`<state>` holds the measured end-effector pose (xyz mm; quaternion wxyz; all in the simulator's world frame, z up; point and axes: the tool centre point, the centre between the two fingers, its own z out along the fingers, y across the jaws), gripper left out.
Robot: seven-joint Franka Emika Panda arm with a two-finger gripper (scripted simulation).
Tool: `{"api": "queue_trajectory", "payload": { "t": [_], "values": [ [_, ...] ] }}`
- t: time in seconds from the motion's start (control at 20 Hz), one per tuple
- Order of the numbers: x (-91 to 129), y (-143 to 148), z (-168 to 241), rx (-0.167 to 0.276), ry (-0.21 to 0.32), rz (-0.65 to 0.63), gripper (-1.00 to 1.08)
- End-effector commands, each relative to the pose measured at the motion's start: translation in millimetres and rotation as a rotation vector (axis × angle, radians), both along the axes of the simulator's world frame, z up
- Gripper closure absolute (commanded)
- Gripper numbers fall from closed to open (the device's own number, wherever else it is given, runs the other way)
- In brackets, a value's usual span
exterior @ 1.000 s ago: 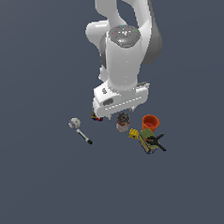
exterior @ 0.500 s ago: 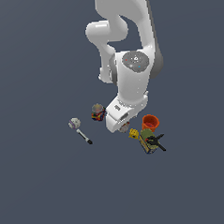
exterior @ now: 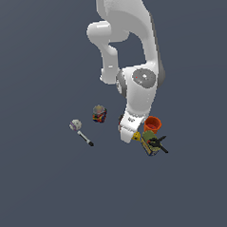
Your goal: Pick up a designated object from a clutter of objects.
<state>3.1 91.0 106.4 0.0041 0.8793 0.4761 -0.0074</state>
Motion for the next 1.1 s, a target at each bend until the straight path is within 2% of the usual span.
{"api": "queue_trajectory", "payload": {
  "t": [0.0, 0.45, 1.05],
  "values": [
    [-1.7, 6.2, -10.6, 0.004, -0.003, 0.066, -0.92],
    [-6.6, 19.3, -32.1, 0.014, -0.007, 0.199, -0.92],
    [-7.8, 20.3, -49.9, 0.015, -0.007, 0.209, -0.92]
  ]
}}
